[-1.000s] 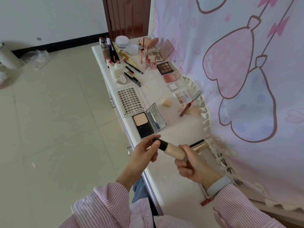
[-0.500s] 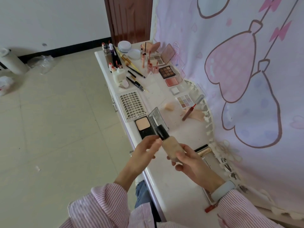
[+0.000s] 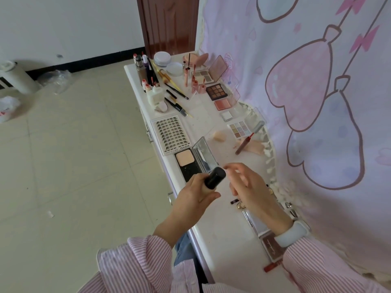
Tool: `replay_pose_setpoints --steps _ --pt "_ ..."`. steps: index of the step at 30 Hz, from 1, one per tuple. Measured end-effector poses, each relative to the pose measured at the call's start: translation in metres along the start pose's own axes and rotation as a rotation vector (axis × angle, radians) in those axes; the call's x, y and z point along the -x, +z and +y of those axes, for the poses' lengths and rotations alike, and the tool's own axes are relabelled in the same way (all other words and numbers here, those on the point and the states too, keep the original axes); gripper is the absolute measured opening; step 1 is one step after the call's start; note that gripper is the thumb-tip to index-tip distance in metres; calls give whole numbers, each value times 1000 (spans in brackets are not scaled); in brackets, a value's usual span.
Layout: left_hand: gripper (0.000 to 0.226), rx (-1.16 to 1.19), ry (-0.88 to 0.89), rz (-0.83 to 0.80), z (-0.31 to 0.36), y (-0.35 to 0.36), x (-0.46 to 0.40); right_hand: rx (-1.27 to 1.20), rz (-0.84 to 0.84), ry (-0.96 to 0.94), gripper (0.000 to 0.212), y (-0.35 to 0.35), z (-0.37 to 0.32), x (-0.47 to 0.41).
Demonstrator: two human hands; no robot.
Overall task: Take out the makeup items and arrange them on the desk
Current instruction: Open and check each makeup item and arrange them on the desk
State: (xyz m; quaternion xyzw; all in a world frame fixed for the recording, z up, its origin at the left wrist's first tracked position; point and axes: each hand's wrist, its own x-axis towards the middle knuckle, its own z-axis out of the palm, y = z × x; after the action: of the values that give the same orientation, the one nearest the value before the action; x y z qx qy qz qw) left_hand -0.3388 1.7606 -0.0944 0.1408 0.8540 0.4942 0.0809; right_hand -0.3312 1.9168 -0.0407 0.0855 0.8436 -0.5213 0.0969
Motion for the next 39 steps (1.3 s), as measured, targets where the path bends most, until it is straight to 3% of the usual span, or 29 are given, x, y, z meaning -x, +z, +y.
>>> replay_pose_setpoints --steps 3,6,10,12,14,17,20,24,26,29,33,39 --pt "42 -86 64 -28 1 1 1 315 74 -119 33 1 -12 -7" --pt "47 -123 58 11 3 3 2 415 50 -247 25 -7 -18 -9" --pt "50 -159 62 95 2 5 3 599 -75 -185 39 -15 -24 -9" --pt "51 -166 87 116 4 5 0 669 -69 -216 32 -14 -25 -10" --pt "50 -152 69 148 5 3 -2 546 -158 -291 8 -18 -27 -9" --pt "47 -128 72 196 5 0 -5 375 -254 -287 19 -24 -30 -6" --pt "47 -160 121 199 7 2 -5 505 -172 -181 31 -22 -32 -10" --pt "45 -145 107 231 8 1 -6 409 -212 -273 13 -21 -33 -10" --pt "45 -147 125 242 7 -1 -6 378 -221 -246 15 -21 -34 -7" --pt "44 -151 144 249 8 -2 -6 430 -103 -166 30 -16 -35 -10" --pt "42 -146 128 263 11 -4 -9 393 -125 -244 7 -17 -33 -11" --pt "40 -138 144 264 11 -5 -7 294 -199 -375 21 -30 -38 -9"
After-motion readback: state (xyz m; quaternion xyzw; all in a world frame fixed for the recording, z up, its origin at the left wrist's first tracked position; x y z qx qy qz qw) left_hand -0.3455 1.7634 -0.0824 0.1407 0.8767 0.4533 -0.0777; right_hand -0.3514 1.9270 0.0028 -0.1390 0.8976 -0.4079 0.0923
